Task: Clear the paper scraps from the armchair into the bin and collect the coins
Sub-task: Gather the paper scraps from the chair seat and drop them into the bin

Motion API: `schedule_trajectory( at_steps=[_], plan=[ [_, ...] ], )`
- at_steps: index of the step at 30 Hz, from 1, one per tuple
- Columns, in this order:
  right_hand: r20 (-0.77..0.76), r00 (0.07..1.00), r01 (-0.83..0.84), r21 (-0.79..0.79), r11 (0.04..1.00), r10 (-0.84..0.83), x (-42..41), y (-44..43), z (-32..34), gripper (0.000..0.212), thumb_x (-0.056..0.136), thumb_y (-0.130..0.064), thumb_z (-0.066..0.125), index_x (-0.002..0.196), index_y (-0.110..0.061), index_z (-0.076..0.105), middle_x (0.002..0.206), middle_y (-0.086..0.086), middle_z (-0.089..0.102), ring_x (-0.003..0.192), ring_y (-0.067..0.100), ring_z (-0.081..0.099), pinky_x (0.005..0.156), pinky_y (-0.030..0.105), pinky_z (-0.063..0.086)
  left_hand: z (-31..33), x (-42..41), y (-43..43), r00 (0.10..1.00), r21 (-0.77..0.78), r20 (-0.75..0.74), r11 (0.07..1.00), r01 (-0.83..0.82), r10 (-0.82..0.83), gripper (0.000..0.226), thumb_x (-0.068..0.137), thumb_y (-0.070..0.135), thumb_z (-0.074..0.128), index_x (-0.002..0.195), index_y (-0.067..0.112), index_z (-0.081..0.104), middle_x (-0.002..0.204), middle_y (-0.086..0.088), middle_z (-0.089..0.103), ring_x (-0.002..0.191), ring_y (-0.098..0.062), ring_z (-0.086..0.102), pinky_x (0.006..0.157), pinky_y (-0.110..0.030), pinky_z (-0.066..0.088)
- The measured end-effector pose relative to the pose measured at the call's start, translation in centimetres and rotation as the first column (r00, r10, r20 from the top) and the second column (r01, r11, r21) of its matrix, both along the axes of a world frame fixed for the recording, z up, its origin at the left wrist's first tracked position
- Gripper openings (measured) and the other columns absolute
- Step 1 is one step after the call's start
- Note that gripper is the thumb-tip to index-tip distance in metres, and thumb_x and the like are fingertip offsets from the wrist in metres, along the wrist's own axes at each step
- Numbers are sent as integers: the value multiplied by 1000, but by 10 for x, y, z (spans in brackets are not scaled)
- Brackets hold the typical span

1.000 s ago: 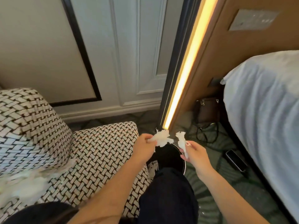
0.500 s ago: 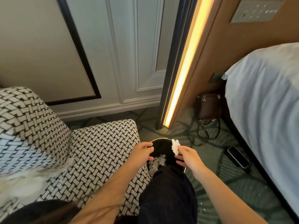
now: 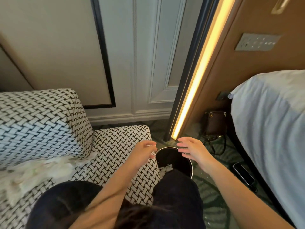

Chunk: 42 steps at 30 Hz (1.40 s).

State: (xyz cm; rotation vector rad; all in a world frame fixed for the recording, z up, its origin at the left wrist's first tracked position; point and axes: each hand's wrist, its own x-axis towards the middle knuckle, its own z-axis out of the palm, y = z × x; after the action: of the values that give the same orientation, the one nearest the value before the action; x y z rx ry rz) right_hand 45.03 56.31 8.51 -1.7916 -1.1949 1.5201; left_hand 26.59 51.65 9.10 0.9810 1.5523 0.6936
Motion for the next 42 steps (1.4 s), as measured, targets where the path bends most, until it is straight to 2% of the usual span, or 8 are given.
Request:
schedule_trajectory(
  at_steps=[6,14,20,25,30,33,37,42],
  plan=[
    [3,975,-217,196,956,221,-71,-36,54,20,96,-27,50,109,-18,62,103,0,67,94,12,64,82,24,51,37,-53,-51,996,157,-20,984,-87,91,25,93,28,52,118,27,58,108,9,64,92,-8,63,77,-24,46],
    [81,812,-567,346,748,578,-184,-102,88,20,96,-30,49,111,-29,63,102,-12,69,92,4,66,87,25,52,64,-146,-138,939,310,25,890,-335,344,20,93,27,53,111,25,62,102,7,69,86,-10,65,79,-27,47],
    [-10,669,-693,353,629,743,-273,-169,78,18,96,-22,51,105,-23,66,99,-6,71,91,9,68,89,30,53,51,-219,-235,788,336,26,737,-586,615,17,93,24,53,106,27,62,101,7,69,83,-8,65,78,-25,46],
    [-35,548,-789,311,530,836,-325,-219,48,20,97,-18,49,109,-18,64,105,-2,69,95,13,67,90,27,53,16,-251,-313,650,280,-41,633,-722,759,15,92,31,52,106,34,59,106,11,66,90,-6,64,89,-34,47],
    [-24,432,-872,245,424,902,-363,-270,8,21,96,-18,49,111,-16,63,102,-4,68,90,5,65,83,18,51,-33,-261,-381,459,204,-78,465,-861,885,16,91,28,57,106,26,63,106,10,64,88,-9,64,74,-25,48],
    [20,349,-913,233,335,937,-377,-297,-19,19,95,-20,51,109,-19,63,105,-7,66,97,5,62,88,22,51,-53,-257,-412,304,220,-119,324,-920,945,15,91,20,57,104,22,66,100,10,67,87,-9,65,69,-21,46],
    [91,229,-950,237,202,969,-384,-328,-49,21,95,-26,52,112,-21,62,108,-15,60,100,-6,53,88,12,41,-70,-249,-438,144,251,-163,182,-951,976,24,89,8,55,109,17,63,101,4,65,90,-6,59,66,-17,42],
    [224,63,-973,233,9,973,-378,-349,-83,31,93,-30,55,124,-32,55,133,-18,43,132,4,30,111,26,19,-94,-247,-450,188,105,-184,209,-972,965,38,89,13,55,125,21,55,112,-2,63,100,-15,58,81,-29,45]
  ],
)
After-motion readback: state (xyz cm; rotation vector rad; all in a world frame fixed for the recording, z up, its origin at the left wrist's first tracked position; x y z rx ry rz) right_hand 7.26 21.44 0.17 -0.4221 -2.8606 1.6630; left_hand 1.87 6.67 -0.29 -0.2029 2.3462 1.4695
